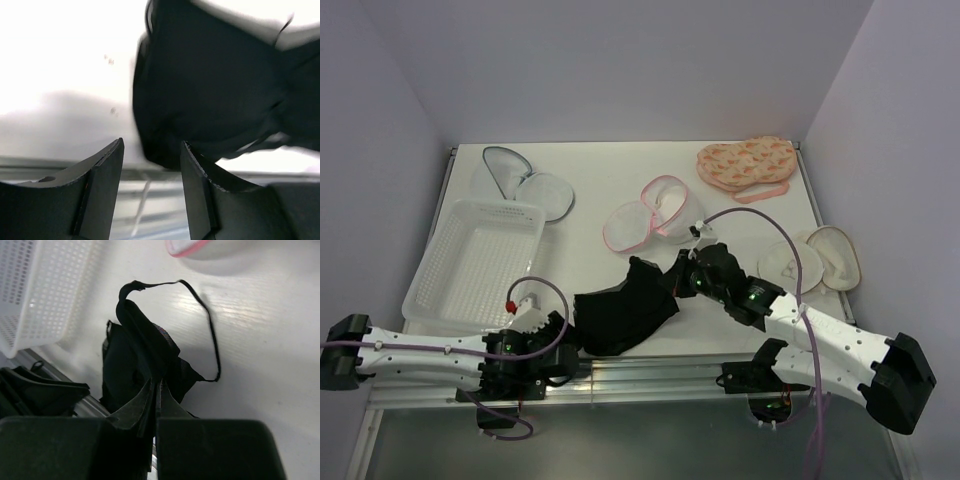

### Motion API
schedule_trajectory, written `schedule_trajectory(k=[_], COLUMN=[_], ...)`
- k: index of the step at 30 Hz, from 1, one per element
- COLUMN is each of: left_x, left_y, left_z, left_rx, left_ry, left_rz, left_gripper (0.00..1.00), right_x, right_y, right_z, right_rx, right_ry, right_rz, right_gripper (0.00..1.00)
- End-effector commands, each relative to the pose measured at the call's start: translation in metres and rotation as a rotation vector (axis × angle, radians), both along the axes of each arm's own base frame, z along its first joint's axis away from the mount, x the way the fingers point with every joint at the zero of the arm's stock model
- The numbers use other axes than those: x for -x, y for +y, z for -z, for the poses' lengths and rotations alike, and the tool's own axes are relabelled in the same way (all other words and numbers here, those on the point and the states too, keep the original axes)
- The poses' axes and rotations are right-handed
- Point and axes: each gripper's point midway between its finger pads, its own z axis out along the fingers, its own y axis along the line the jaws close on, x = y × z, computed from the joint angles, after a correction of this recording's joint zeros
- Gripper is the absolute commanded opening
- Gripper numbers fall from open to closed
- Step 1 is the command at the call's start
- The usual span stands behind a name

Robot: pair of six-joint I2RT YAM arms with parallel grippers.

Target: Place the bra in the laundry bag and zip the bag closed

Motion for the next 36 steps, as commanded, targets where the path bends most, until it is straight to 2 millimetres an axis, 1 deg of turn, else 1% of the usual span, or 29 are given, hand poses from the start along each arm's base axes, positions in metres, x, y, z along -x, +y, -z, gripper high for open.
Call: schedule_trajectory(k=[1,3,5,6,8,9,11,13,14,16,17,19,20,21,22,23,27,29,31,34,36], left_x=[-0.02,-0.029,-0.035,-0.041,-0.046,-0.052,-0.055,-0.06,-0.063,-0.067,-0.068,-0.071,-0.07,-0.071,-0.072,-0.072,-0.072,-0.074,-0.075,-0.076,-0.076], left_y=[-0.012,-0.013,-0.022,-0.02,-0.027,-0.025,-0.031,-0.033,-0.032,-0.039,-0.041,-0.051,-0.052,-0.055,-0.061,-0.062,-0.078,-0.085,-0.093,-0.103,-0.107], left_z=[-0.019,-0.02,-0.023,-0.022,-0.019,-0.016,-0.01,-0.006,0.0,0.0,0.005,0.004,0.009,0.011,0.009,0.014,0.017,0.018,0.016,0.019,0.019], left_rx=[0.091,0.073,0.106,0.087,0.102,0.083,0.086,0.071,0.05,0.057,0.038,0.059,0.044,0.037,0.057,0.043,0.065,0.07,0.078,0.075,0.085], left_ry=[-0.046,-0.063,-0.065,-0.076,-0.064,-0.069,-0.052,-0.046,-0.036,-0.043,-0.032,-0.038,-0.026,-0.025,-0.033,-0.024,-0.023,-0.027,-0.032,-0.03,-0.032], left_rz=[-0.073,-0.073,-0.068,-0.068,-0.06,-0.059,-0.046,-0.038,-0.042,-0.027,-0.013,-0.002,0.006,0.02,0.028,0.035,0.077,0.09,0.114,0.139,0.149], left_gripper=[0.55,0.55,0.55,0.55,0.55,0.55,0.55,0.55,0.54,0.54,0.54,0.53,0.53,0.52,0.5,0.49,0.42,0.38,0.36,0.32,0.31], right_x=[-0.006,-0.005,-0.005,-0.005,-0.002,-0.001,0.002,0.003,0.002,0.002,0.0,0.0,-0.001,-0.002,-0.003,-0.004,-0.005,-0.006,-0.006,-0.004,-0.001], right_y=[-0.008,-0.015,-0.024,-0.027,-0.033,-0.035,-0.037,-0.041,-0.043,-0.047,-0.049,-0.05,-0.051,-0.053,-0.053,-0.053,-0.044,-0.041,-0.034,-0.022,-0.014], right_z=[-0.007,-0.006,-0.004,-0.002,0.001,0.002,0.003,0.005,0.005,0.007,0.004,0.002,0.001,0.001,0.0,-0.001,-0.008,-0.008,-0.006,-0.004,-0.004], right_rx=[0.044,0.06,0.096,0.109,0.128,0.131,0.134,0.158,0.169,0.191,0.195,0.208,0.212,0.222,0.228,0.229,0.211,0.223,0.231,0.233,0.221], right_ry=[-0.007,-0.007,-0.007,-0.004,-0.004,-0.004,-0.005,0.001,-0.001,0.001,-0.006,-0.006,-0.006,-0.007,-0.005,-0.005,-0.005,-0.001,0.008,0.018,0.024], right_rz=[0.053,0.075,0.098,0.106,0.111,0.109,0.104,0.107,0.114,0.124,0.135,0.137,0.141,0.154,0.158,0.159,0.152,0.155,0.147,0.139,0.129], right_gripper=[0.0,0.0,0.0,0.0,0.0,0.0,0.0,0.0,0.0,0.0,0.0,0.0,0.0,0.0,0.0,0.0,0.0,0.0,0.0,0.0,0.0])
